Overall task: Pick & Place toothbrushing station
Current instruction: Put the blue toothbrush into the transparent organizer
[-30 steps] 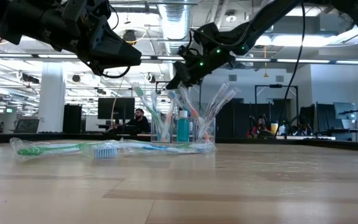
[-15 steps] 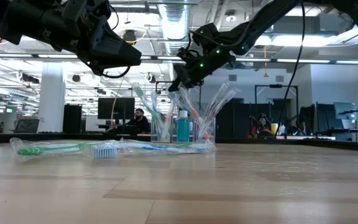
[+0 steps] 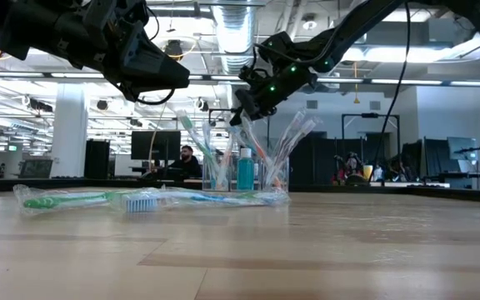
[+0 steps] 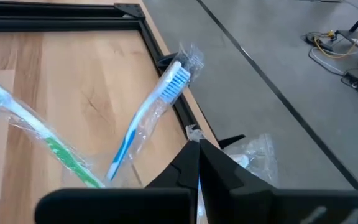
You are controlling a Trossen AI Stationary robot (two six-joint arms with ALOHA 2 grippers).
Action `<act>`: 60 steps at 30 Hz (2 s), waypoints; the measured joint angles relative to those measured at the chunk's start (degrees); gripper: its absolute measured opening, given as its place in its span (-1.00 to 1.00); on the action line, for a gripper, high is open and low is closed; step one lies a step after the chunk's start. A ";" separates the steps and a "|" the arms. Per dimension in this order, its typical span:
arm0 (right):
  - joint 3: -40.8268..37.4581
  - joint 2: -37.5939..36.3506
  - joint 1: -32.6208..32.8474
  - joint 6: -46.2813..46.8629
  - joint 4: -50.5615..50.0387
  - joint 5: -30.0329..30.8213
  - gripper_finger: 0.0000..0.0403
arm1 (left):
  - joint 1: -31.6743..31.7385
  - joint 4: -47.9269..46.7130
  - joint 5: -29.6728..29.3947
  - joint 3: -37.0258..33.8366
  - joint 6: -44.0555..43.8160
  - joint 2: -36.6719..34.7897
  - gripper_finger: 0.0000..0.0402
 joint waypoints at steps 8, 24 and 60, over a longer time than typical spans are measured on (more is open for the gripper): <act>-0.01 -3.30 -0.02 0.11 -2.55 -0.09 -1.00 | -0.02 -0.04 0.02 0.00 0.00 0.00 -0.47; -3.12 -12.03 -0.71 0.13 -13.51 -0.22 -1.00 | -0.02 -0.04 0.03 0.00 -0.18 0.00 -0.47; -15.83 -21.21 -1.50 4.70 -14.59 -3.52 -1.00 | -0.15 -1.06 0.46 0.00 -0.46 0.00 -0.47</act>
